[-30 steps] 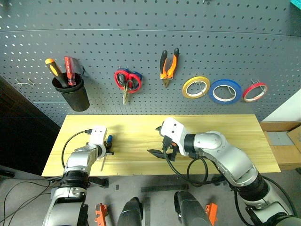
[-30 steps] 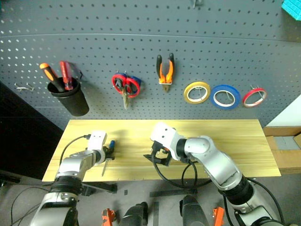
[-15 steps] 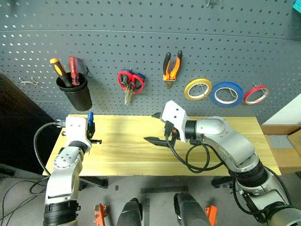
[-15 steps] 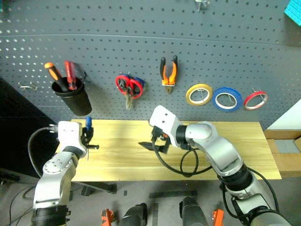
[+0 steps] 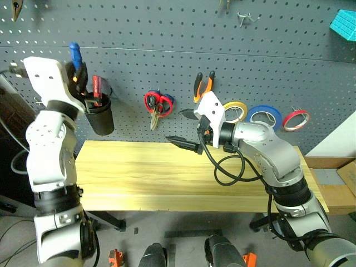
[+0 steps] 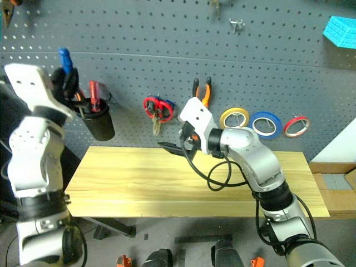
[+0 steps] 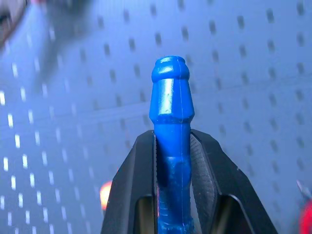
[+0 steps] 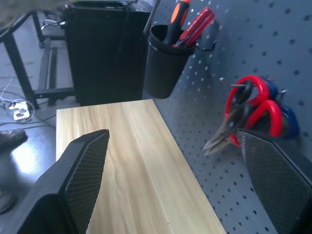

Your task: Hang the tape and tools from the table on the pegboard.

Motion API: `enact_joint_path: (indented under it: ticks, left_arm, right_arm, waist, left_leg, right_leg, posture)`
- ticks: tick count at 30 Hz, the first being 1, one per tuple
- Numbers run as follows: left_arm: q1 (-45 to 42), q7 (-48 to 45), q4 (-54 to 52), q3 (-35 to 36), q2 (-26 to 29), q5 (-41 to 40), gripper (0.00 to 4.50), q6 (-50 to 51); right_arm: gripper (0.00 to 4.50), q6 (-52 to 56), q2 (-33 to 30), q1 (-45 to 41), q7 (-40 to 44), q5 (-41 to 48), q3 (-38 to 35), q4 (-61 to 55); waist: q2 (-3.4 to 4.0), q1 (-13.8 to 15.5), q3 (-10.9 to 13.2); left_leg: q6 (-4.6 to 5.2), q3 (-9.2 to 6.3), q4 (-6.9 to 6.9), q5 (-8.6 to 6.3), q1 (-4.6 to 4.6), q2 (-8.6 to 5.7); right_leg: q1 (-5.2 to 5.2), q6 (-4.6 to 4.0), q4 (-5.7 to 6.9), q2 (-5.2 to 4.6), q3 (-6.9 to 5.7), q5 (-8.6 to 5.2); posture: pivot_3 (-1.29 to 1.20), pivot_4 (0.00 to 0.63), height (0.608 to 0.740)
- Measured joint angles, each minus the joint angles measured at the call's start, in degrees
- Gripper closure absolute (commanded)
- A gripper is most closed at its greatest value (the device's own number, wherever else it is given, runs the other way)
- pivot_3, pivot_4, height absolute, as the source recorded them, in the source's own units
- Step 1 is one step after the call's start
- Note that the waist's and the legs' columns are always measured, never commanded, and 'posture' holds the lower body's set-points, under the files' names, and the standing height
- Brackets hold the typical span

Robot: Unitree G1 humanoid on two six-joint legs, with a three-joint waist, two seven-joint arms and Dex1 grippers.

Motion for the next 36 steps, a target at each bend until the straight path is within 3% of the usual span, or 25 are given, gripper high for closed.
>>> enact_joint_path:
  ticks: [7,13,22,26,30,36]
  left_arm:
    - [-10.6,-1.2,19.9,-2.5,0.5,2.3,3.91,-12.0]
    - [-10.2,-1.0,26.3,-3.2,0.2,3.1,3.91,-17.2]
    - [-6.9,3.8,25.4,-2.5,-0.2,3.5,1.22,-17.6]
    - [-4.6,9.1,17.7,-2.4,-2.3,3.6,0.04,-12.3]
    - [-0.8,14.1,5.7,-2.5,-5.1,3.8,0.04,-2.8]
    - [12.5,11.0,-12.5,-5.7,-8.7,1.1,0.04,6.3]
  right_arm:
    - [0.0,-0.6,2.5,-0.5,-3.1,0.1,-0.7,0.6]
    - [0.0,0.3,2.4,-0.6,-4.2,0.2,-1.6,0.5]
    - [0.0,0.5,1.6,-0.5,-4.5,0.8,-1.7,0.5]
    - [0.0,0.4,1.3,-0.4,-4.5,0.8,-1.7,0.5]
    - [0.0,-0.4,0.6,1.2,-5.1,0.6,-2.4,0.4]
    - [0.0,-6.1,-0.6,11.7,-8.4,-0.1,-7.4,-2.1]
  waist:
    - [0.0,-0.7,-0.3]
    - [0.03,-2.0,-0.4]
    - [-0.01,-3.8,-0.8]
    - [0.04,-3.8,-1.3]
    - [0.1,-3.8,-1.7]
    - [0.48,-3.4,-3.2]
  left_leg:
    - [-0.03,-0.05,0.01,0.02,-0.01,0.0]
    - [-0.03,-0.1,0.0,0.02,-0.02,-0.01]
    - [-0.04,-0.14,0.12,0.04,0.05,-0.02]
    - [-0.05,-0.17,0.35,0.04,0.04,-0.03]
    - [-0.05,-0.22,0.69,0.04,0.04,-0.06]
    - [-0.05,-0.22,0.74,0.04,0.15,-0.04]
  right_leg:
    - [0.0,-0.02,0.04,0.01,0.0,0.04]
    - [-0.04,-0.04,0.15,-0.01,-0.01,0.05]
    - [-0.09,-0.04,0.61,-0.02,0.0,0.05]
    - [-0.08,-0.04,0.8,-0.01,0.0,0.04]
    - [0.02,-0.02,0.92,-0.01,0.01,0.03]
    - [0.16,0.1,0.89,0.05,0.04,-0.05]
  posture:
    - [-0.14,0.054,0.74]
    - [-0.16,0.058,0.74]
    - [-0.14,0.041,0.74]
    - [-0.14,0.039,0.74]
    - [-0.12,0.033,0.74]
    - [-0.1,0.006,0.74]
